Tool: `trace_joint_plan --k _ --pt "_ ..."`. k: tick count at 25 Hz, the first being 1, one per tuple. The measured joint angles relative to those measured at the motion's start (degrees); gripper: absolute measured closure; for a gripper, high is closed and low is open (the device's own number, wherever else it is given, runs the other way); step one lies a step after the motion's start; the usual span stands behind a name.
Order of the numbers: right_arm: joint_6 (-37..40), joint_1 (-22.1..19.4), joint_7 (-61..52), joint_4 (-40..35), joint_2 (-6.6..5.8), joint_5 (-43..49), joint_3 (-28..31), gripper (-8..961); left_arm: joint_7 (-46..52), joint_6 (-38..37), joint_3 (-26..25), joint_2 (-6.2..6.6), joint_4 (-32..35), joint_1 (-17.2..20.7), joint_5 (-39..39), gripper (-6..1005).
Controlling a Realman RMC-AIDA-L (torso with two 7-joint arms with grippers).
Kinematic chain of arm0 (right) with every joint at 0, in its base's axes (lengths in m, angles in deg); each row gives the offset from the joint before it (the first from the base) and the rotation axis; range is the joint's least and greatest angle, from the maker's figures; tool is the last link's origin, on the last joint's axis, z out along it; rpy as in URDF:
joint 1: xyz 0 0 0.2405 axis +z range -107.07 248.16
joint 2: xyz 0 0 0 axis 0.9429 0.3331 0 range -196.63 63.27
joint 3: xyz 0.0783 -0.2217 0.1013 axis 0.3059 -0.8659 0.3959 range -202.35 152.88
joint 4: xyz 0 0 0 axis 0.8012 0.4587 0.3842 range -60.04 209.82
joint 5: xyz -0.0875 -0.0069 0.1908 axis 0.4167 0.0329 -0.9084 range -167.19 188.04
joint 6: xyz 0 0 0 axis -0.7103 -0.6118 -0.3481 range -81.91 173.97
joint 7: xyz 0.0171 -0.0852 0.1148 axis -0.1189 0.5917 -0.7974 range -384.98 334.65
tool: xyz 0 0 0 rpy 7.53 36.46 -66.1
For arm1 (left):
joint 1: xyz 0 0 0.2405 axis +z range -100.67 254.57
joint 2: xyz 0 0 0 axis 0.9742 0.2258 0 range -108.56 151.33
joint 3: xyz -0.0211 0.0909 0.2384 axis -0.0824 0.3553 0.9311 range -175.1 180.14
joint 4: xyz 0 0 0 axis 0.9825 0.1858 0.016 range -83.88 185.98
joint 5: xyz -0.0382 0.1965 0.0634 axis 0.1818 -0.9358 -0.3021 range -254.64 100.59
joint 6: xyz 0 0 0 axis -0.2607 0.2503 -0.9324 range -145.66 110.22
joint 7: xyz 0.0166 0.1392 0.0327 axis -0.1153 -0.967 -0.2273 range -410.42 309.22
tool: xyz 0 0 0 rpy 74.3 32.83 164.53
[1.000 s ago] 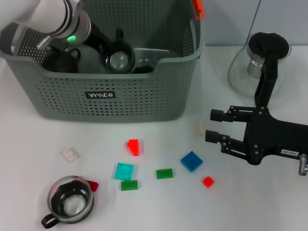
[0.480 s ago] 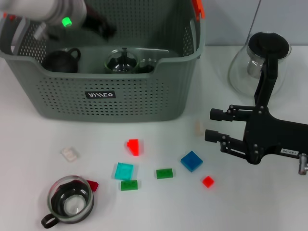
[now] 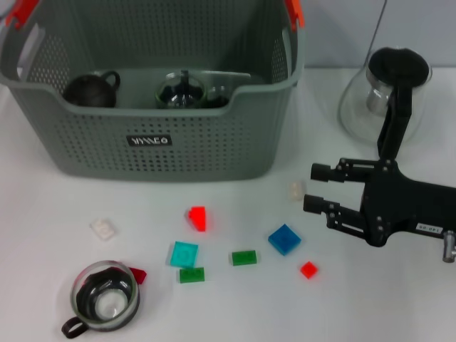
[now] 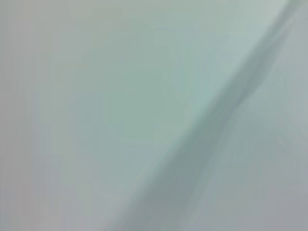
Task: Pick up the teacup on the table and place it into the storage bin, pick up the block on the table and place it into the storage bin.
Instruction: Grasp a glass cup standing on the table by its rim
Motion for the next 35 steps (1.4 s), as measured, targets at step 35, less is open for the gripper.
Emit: trace_joint_plan --k 35 --pt "0.36 -0.07 -0.03 0.15 -0.17 0.35 -0.10 460 14.96 -15.14 32.65 -13.77 50.07 11.88 -66.56 187"
